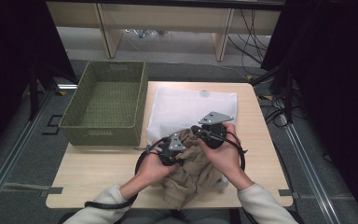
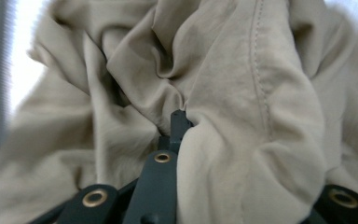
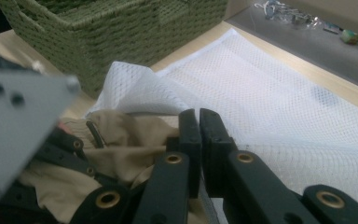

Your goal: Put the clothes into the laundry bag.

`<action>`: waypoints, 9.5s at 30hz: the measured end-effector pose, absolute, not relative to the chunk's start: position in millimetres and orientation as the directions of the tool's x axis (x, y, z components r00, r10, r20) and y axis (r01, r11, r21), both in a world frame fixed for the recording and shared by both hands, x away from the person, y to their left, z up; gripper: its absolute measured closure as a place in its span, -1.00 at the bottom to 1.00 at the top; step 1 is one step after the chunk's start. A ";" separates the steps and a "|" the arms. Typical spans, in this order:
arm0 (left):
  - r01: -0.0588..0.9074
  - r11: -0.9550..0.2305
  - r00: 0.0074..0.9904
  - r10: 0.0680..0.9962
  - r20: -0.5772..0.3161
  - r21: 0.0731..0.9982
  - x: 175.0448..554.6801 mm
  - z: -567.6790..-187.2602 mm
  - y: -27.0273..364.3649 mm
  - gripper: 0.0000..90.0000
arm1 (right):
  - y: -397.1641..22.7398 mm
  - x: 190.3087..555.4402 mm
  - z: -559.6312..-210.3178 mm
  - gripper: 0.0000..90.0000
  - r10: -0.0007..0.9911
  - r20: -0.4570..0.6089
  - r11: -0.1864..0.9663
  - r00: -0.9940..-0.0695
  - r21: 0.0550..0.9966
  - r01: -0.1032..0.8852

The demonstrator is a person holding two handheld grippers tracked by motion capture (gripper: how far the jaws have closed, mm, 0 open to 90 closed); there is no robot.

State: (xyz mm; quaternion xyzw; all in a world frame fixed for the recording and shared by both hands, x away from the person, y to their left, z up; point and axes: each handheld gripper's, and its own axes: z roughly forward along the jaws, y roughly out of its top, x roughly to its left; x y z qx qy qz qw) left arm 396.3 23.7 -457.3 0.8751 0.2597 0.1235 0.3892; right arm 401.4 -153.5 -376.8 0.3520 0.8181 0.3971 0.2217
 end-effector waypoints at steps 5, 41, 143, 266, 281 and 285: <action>0.337 -0.430 0.809 0.588 -0.024 0.838 394.7 -430.5 30.3 0.86 | -153.1 397.6 -369.2 0.98 0.752 -0.073 0.415 -0.655 0.825 0.384; 0.315 -0.387 0.801 0.598 -0.024 0.867 377.3 -412.2 71.4 -0.20 | -159.2 398.1 -363.8 0.98 0.766 -0.059 0.392 -0.640 0.832 0.393; 0.458 -0.492 0.756 0.654 -0.033 0.740 399.9 -462.5 92.0 -0.15 | -154.4 396.6 -369.5 0.99 0.763 -0.058 0.403 -0.643 0.821 0.404; 0.359 -0.468 0.853 0.517 -0.080 0.807 359.9 -465.3 -8.3 0.79 | -149.4 387.3 -359.2 0.98 0.747 -0.042 0.380 -0.664 0.845 0.375; 0.307 -0.369 0.759 0.651 0.008 0.877 406.2 -421.4 20.2 0.78 | -147.6 373.8 -340.7 0.98 0.738 -0.051 0.355 -0.673 0.877 0.324; 0.340 -0.376 0.743 0.669 -0.001 0.862 414.9 -442.0 14.1 0.77 | -148.9 378.1 -345.8 0.98 0.740 -0.052 0.362 -0.671 0.871 0.332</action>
